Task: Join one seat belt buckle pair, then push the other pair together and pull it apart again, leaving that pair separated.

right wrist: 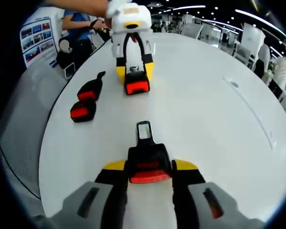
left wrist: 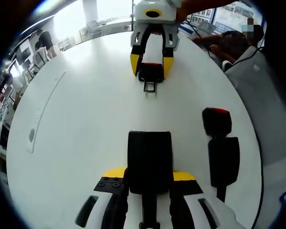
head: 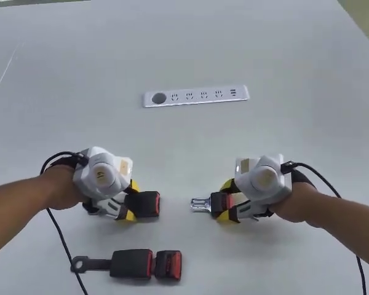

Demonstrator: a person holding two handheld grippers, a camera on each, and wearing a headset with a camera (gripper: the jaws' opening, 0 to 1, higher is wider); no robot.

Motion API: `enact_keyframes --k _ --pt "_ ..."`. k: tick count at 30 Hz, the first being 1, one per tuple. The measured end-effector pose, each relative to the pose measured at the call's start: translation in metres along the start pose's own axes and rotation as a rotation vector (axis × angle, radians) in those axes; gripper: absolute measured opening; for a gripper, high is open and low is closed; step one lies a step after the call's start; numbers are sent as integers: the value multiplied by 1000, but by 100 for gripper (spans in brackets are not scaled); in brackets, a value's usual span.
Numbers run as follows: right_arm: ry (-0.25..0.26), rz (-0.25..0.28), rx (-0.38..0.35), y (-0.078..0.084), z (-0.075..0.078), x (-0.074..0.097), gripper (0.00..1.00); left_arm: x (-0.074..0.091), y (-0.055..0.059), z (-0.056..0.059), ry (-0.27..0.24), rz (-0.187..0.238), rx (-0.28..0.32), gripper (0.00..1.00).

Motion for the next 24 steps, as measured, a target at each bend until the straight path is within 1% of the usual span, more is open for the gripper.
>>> enact_keyframes --k 2,3,4,6,10,13,16,22,23,24 --pt "0 4 1 5 -1 6 36 -2 1 -1 0 -3 0 33" --pt "0 -2 -15 9 -1 9 37 -3 2 -2 0 -4 0 33" --pt "1 3 -7 10 -1 10 37 -4 3 -3 0 -6 0 33" --pt "7 4 -19 15 -2 14 37 -6 5 -5 2 -8 -2 33" --pt "16 -8 -40 23 -1 19 37 -9 8 -7 3 -11 -4 33" --pt "18 -13 -39 25 1 21 37 -10 9 -8 4 -11 -5 33" --pt "17 -20 -43 26 1 21 37 -11 10 -9 6 -12 -6 33" --pt "17 -13 -50 23 1 18 38 -12 11 -9 7 -12 -21 34" --pt "17 -16 -48 22 2 17 38 -12 10 -8 6 -13 -21 34" --pt "20 -24 -38 22 0 17 38 -12 10 -8 6 -14 -20 34"
Point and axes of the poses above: the centre of the closed fingertips' face, and the gripper's own axes: x roughly backward along the fingers, z roughly to its right, y roughly out of its underside, the point moved 7 cm from there along x, roughly backward along the fingers, and after that the axes turned 12 degrees about -y, right-handed, at the moved point
